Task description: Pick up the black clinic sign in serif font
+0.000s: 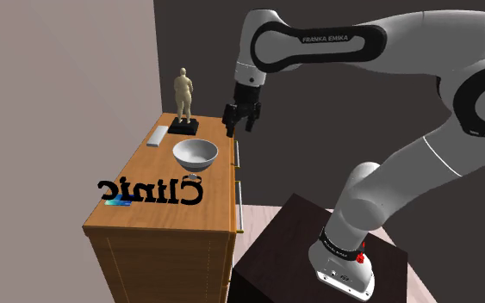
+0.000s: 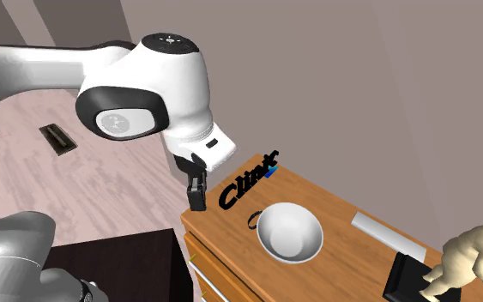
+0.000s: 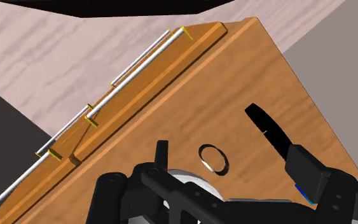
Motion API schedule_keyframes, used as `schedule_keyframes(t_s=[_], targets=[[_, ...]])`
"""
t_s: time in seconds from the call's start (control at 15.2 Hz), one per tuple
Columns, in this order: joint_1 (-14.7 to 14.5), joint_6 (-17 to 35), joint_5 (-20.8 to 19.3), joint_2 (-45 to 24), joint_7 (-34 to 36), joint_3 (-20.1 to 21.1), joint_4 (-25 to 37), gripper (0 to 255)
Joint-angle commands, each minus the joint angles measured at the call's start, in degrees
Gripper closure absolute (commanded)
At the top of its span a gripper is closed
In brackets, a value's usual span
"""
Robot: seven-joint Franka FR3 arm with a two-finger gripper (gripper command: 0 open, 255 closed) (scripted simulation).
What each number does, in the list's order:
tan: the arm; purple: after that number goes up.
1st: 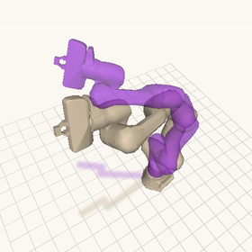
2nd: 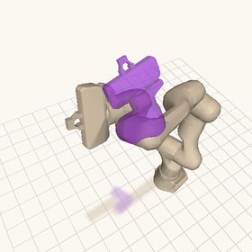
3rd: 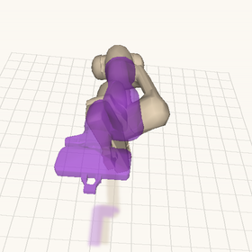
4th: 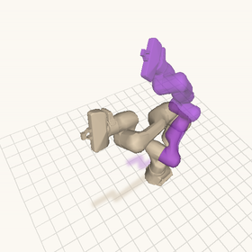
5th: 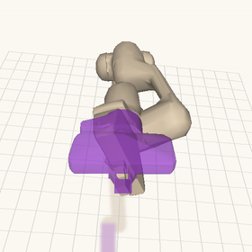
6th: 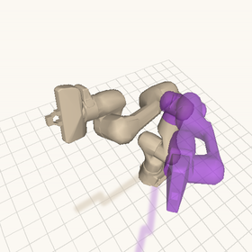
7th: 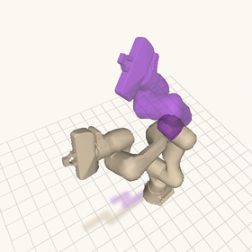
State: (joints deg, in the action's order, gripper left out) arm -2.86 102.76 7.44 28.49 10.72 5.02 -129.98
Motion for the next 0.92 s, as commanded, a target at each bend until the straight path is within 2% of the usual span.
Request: schedule_keyframes(t_s=[0.0, 0.46, 0.86], targets=[[-0.7, 2.2, -0.1, -3.7, 0.6, 1.5, 1.3, 0], [-2.9, 8.7, -2.3, -16.9, 3.3, 6.4, 7.5, 0], [-5.0, 12.3, -6.4, -29.2, 6.4, 9.8, 15.0, 0]])
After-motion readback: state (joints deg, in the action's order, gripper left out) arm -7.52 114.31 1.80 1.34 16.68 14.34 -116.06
